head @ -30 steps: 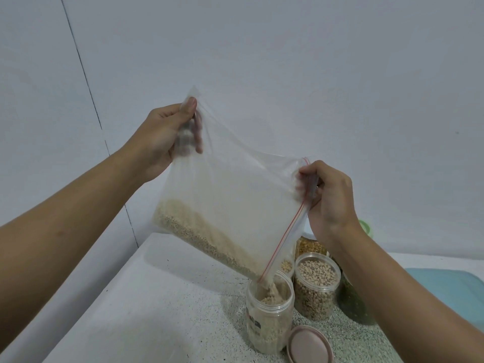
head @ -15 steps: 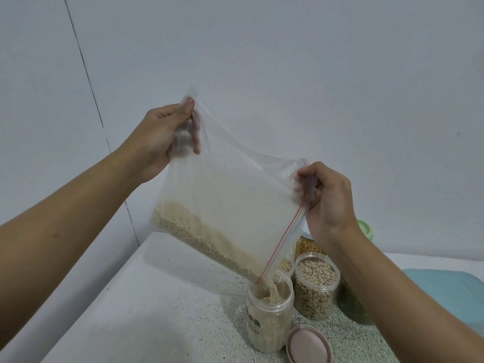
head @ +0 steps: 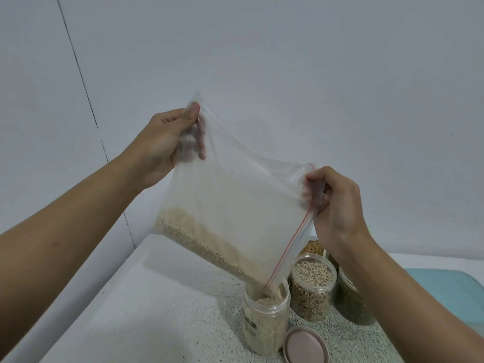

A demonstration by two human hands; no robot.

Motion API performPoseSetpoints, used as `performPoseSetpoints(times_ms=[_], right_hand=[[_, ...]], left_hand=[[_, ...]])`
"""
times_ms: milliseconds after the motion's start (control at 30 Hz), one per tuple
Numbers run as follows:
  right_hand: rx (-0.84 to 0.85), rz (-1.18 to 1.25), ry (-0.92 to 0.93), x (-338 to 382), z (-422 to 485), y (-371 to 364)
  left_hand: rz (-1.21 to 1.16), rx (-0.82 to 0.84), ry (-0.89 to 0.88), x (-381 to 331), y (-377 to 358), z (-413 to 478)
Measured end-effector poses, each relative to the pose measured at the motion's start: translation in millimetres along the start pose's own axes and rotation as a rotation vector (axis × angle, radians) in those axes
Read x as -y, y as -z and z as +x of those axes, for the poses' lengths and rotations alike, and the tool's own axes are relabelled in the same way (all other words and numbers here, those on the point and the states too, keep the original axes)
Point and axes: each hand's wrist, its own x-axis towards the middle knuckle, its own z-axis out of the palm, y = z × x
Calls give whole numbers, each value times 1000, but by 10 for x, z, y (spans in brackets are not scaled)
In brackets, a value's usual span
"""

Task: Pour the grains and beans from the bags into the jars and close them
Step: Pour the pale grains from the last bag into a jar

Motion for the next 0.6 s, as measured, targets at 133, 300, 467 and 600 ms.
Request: performPoseSetpoints(times_ms=[133, 300, 467, 600], right_hand=[[-12, -10, 13, -4, 18, 23], [-22, -21, 29, 12, 56, 9], [-7, -30, 40, 12, 84, -44], [-8, -24, 30, 0, 102, -81]], left_hand=[[1, 2, -1, 4, -48, 25], [6, 0, -4, -4, -63, 74], [10, -13, -8, -1, -47, 120], [13, -20, -11, -9, -12, 134]])
